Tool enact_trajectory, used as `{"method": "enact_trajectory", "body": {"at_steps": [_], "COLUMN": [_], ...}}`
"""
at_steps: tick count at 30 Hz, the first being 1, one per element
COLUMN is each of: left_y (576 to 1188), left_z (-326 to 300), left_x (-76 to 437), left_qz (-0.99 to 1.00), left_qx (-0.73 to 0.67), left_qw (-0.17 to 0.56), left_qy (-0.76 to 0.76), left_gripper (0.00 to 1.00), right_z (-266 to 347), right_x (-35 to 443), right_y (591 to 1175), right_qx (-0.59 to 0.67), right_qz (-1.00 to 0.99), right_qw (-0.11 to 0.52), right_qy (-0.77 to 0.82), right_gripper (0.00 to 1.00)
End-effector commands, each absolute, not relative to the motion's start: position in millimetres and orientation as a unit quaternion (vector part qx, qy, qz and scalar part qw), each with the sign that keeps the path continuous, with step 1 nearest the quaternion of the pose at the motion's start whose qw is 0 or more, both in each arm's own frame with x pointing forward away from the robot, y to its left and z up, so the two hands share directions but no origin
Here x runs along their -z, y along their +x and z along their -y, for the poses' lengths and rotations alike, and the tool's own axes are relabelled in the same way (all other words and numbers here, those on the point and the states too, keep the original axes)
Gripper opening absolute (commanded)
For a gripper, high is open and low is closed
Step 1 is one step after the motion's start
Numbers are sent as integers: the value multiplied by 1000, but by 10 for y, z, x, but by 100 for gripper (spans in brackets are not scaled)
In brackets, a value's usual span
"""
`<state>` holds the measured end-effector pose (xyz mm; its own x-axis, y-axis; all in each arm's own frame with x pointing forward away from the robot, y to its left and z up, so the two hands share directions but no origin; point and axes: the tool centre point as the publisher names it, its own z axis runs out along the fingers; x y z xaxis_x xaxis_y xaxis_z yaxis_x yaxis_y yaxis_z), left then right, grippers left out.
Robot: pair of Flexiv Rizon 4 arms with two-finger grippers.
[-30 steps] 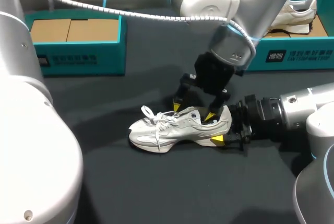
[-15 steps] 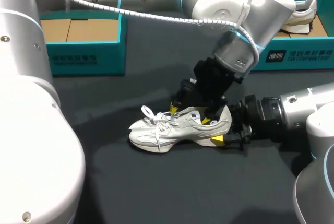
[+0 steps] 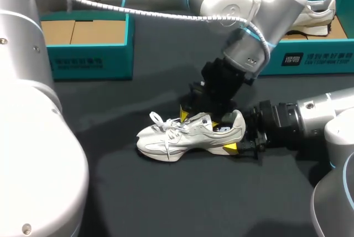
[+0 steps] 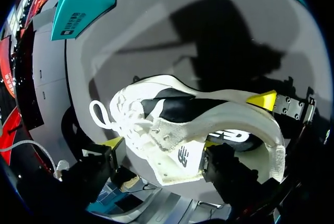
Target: Take the shoe out of the shoebox, open the shoe tongue, remove and reinsert the insole, then place the shoe into the shoebox
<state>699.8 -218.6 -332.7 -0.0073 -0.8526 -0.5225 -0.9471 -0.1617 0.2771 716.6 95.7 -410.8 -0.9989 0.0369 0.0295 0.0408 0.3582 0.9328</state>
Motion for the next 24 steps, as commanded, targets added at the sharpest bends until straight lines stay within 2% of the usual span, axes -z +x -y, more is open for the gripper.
{"method": "enact_trajectory", "body": {"at_steps": [1,4,8,14,17,18,19,20,24], "left_y": [6949,6955,6966,6968,6986,6996,7004,7010,7025], "left_z": [2120,2126,2131,2119,2062,2040,2012,1984,1853], "left_x": [3240,3220,3207,3164,3121,3104,3086,3070,3008], "left_qz": [-649,-651,-653,-651,-648,-646,-647,-646,-643], "left_qx": [-284,-280,-276,-262,-251,-248,-243,-239,-223], "left_qw": [82,86,91,104,105,102,100,98,84], "left_qy": [-701,-700,-699,-705,-712,-714,-716,-718,-728], "left_gripper": [75,67,51,38,23,15,3,0,0], "right_z": [-958,-958,-958,-958,-958,-958,-958,-958,-958], "right_x": [4099,4099,4099,4099,4099,4099,4099,4099,4099], "right_y": [7155,7155,7155,7155,7155,7155,7155,7155,7155], "right_qx": [564,564,564,564,564,564,564,564,564], "right_qz": [825,825,825,825,825,825,825,825,825], "right_qw": [2,2,2,2,2,2,2,2,2], "right_qy": [-24,-24,-24,-24,-24,-24,-24,-24,-24], "right_gripper": [0,0,0,0,0,0,0,0,0]}}
